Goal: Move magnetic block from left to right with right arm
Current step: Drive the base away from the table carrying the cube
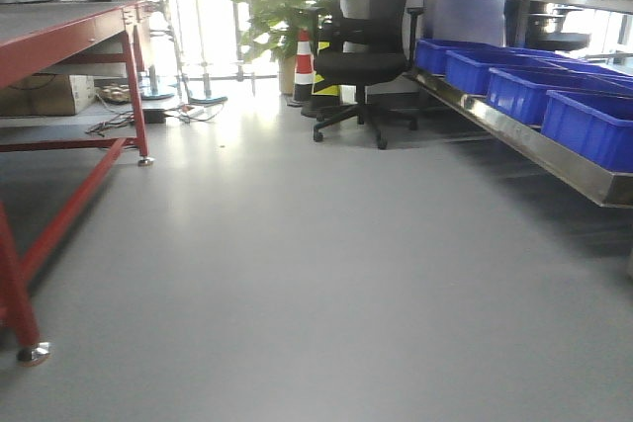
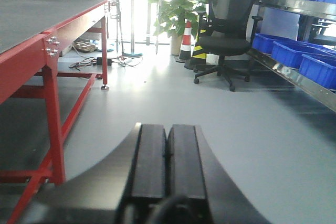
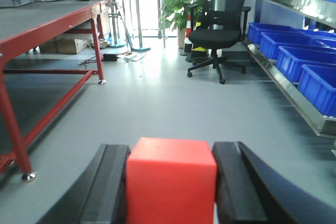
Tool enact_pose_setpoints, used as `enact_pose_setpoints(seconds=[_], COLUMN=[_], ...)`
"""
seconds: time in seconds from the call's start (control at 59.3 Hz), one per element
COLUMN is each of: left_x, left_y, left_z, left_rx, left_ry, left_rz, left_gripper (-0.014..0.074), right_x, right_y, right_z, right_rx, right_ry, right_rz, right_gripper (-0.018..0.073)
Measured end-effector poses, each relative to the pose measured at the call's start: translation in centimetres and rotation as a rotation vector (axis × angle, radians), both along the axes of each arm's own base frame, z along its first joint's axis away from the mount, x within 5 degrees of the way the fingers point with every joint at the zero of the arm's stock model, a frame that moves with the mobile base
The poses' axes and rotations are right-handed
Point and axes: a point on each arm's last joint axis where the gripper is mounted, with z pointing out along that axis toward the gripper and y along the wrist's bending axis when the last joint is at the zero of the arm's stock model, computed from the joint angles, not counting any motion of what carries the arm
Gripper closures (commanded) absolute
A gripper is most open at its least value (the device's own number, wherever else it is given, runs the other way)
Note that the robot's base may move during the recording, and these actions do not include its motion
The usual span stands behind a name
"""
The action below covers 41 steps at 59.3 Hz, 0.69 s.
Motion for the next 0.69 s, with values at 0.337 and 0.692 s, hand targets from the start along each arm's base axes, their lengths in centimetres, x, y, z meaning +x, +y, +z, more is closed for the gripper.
enact_pose_setpoints(seconds=[0.337, 0.692], left_x=[0.00, 0.00], left_y=[0.00, 0.00], left_z=[0.00, 0.00], left_rx=[0.000, 0.000], left_ry=[0.000, 0.000], left_rz=[0.000, 0.000], left_gripper=[0.0713, 0.0713], right_x=[0.00, 0.00], right_y=[0.00, 0.00], right_z=[0.00, 0.00], right_rx=[0.000, 0.000], right_ry=[0.000, 0.000], right_rz=[0.000, 0.000], right_gripper=[0.0345, 0.0345])
